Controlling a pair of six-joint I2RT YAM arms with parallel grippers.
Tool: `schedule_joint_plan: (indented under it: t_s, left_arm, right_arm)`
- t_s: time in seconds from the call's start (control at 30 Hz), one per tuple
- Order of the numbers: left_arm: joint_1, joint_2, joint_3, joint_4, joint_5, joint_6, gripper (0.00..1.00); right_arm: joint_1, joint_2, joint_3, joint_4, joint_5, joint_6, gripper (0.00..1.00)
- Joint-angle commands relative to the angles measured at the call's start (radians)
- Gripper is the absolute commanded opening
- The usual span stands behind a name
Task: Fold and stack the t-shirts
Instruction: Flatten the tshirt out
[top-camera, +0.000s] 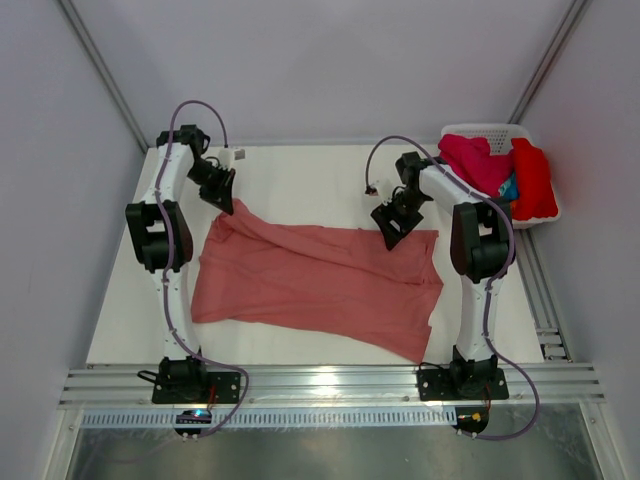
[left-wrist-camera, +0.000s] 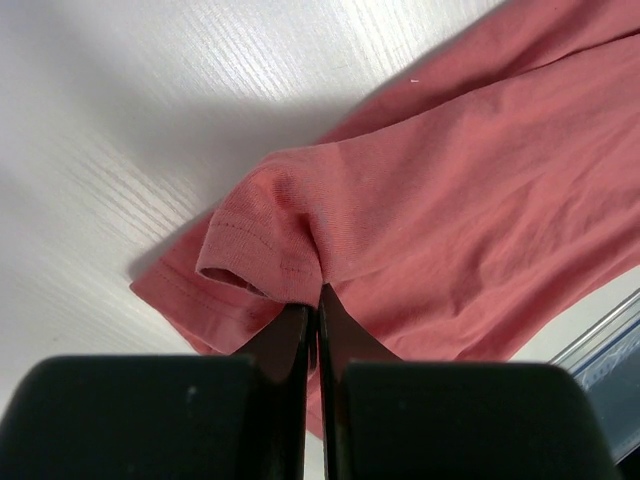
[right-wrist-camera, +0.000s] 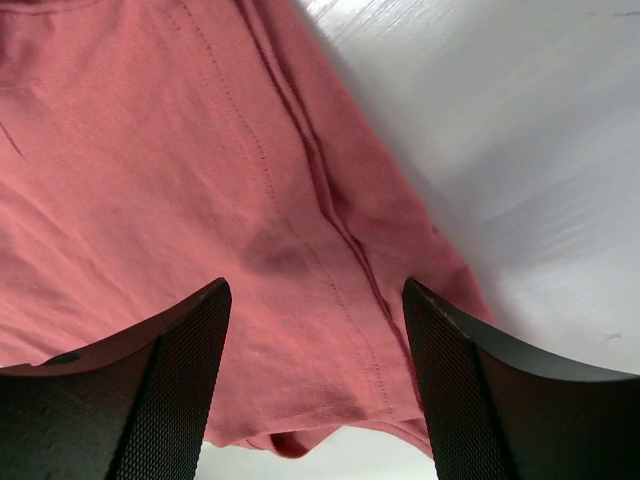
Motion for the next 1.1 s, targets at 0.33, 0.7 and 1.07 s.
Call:
schedule_joint_plan:
  t_s: [0.33, 0.7, 1.07]
  left_arm:
    - [-0.001, -0.004, -0.005, -0.268, 0.077, -0.031, 0.00]
    - [-0.004, -0.004, -0.042, -0.237, 0.081, -0.046, 0.00]
    - [-0.004, -0.001, -0.060, -0.190, 0.043, -0.063, 0.00]
  right_arm:
    - [-0.015, -0.081, -0.101, -0.034, -0.043, -0.039, 0.72]
    - [-0.024, -0.102, -0.040, -0.051, -0.036, -0.065, 0.03]
    - [-0.023, -0.226, 0.081, -0.458, -0.233, -0.365, 0.03]
